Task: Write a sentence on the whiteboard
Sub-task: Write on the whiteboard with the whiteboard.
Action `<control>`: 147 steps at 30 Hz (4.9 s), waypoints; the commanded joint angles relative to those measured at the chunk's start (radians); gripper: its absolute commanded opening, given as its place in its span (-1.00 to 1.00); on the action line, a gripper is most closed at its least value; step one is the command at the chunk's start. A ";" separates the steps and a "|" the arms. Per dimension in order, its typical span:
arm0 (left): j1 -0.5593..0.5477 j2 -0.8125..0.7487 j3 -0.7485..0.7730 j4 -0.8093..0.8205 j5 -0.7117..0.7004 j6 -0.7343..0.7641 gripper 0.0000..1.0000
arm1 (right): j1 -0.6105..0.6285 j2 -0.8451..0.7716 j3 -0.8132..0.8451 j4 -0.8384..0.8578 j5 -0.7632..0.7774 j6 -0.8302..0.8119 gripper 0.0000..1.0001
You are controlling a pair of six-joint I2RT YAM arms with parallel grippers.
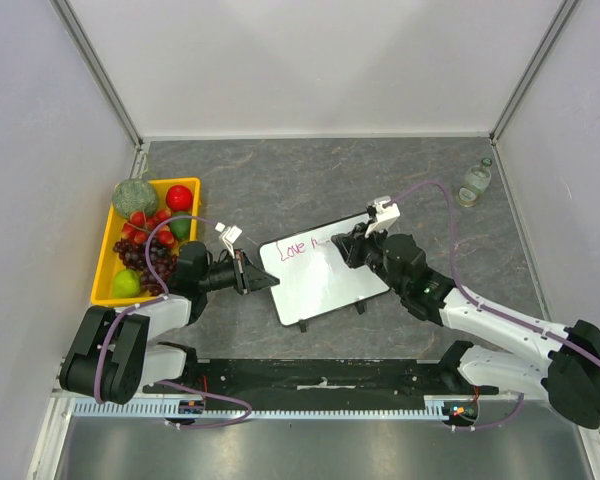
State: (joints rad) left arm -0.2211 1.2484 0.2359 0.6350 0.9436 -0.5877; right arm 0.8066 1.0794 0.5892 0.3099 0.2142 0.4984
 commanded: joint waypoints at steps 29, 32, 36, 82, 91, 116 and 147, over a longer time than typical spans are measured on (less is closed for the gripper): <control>-0.001 -0.009 0.011 0.022 -0.003 0.019 -0.96 | -0.009 0.027 0.066 -0.022 0.088 -0.037 -1.00; -0.003 -0.006 0.011 0.020 -0.003 0.019 -0.96 | -0.009 0.014 0.057 -0.026 0.086 -0.034 -1.00; -0.001 -0.007 0.011 0.020 -0.003 0.019 -0.96 | -0.010 0.002 0.038 -0.038 0.088 -0.031 -1.00; -0.003 -0.003 0.013 0.020 -0.005 0.019 -0.96 | -0.056 -0.039 0.037 -0.029 0.050 -0.024 -1.00; -0.003 -0.001 0.013 0.020 -0.005 0.019 -0.96 | -0.063 -0.030 0.009 -0.017 0.027 -0.015 -1.00; -0.003 -0.001 0.013 0.020 -0.005 0.019 -0.96 | -0.063 -0.050 -0.055 -0.035 -0.036 -0.004 -1.00; -0.003 -0.003 0.014 0.019 -0.005 0.019 -0.96 | -0.078 -0.007 0.035 -0.054 0.004 -0.035 -1.00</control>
State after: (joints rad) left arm -0.2211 1.2484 0.2359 0.6342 0.9443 -0.5903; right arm 0.7353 1.0672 0.6125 0.2764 0.2150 0.4820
